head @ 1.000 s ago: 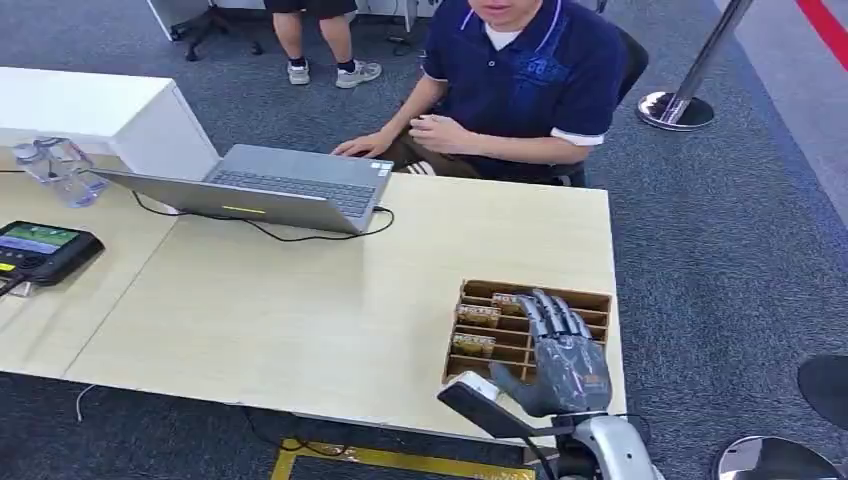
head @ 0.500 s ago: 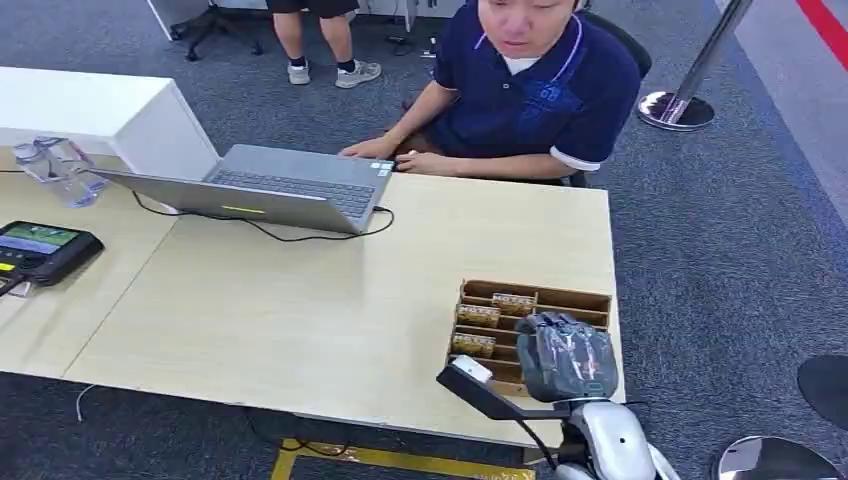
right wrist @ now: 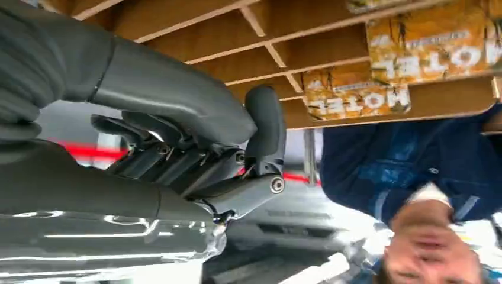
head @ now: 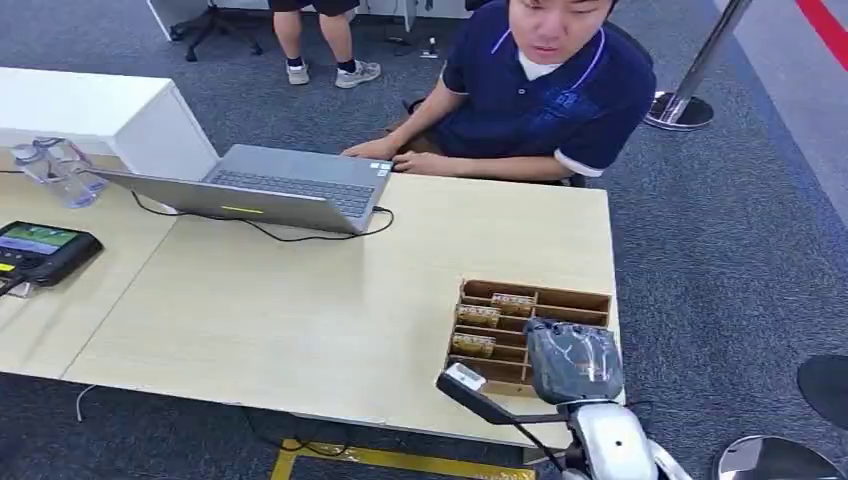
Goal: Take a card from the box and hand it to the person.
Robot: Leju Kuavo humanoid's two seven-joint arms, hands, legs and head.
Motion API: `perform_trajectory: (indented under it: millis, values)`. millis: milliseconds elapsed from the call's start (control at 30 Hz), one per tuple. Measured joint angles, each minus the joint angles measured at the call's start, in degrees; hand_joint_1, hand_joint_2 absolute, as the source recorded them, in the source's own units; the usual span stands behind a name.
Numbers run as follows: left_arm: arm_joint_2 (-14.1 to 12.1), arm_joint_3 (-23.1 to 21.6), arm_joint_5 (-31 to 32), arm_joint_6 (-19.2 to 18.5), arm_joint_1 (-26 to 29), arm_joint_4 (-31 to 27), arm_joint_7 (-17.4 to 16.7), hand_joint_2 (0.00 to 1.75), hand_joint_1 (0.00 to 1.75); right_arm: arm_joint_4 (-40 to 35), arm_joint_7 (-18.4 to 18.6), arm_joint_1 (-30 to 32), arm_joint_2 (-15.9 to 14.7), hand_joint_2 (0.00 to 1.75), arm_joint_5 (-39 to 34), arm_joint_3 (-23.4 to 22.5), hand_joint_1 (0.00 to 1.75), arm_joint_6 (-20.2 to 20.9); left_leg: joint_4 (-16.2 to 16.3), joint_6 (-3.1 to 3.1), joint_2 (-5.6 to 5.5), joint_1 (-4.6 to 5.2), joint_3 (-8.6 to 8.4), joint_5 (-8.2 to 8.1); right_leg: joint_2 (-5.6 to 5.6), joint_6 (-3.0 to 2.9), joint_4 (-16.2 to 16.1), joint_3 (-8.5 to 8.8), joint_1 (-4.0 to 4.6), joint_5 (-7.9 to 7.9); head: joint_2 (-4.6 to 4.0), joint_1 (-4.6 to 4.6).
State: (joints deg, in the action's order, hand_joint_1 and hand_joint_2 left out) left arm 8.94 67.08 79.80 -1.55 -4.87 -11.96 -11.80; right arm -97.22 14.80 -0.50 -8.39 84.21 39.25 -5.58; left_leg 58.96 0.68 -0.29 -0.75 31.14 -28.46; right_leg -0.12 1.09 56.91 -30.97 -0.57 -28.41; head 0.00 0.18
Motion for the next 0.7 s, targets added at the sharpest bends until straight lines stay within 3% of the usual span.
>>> perform_trajectory:
  millis: [233,367,700]
  values:
    - [0.2,-1.2,1.7,-0.8,0.0,0.0,0.6,0.0,0.0,-1.4,0.2,-5.7,-4.6,1.75,2.5,3.5,1.75,8.3,0.0,-0.01,0.02,0.01,-0.01,0.04,0.02,0.01,0.0,0.0,-0.01,0.08,0.0,0.0]
    - [0.4,-2.1,2.3,-1.0,0.0,0.0,0.9,0.0,0.0,-1.9,-1.1,-10.8,-7.1,1.75,2.0,4.4,1.75,10.1,0.0,0.01,0.01,0.02,-0.01,0.07,0.01,0.0,0.0,0.0,-0.02,0.11,0.0,0.0]
    - [0.5,-3.0,2.7,-1.3,0.0,0.0,0.8,0.0,0.0,-2.5,-1.3,-20.5,-9.9,1.75,-3.8,8.3,1.75,13.1,0.0,0.01,0.01,0.01,-0.01,0.08,0.01,-0.01,0.0,-0.01,-0.01,0.11,0.0,0.0]
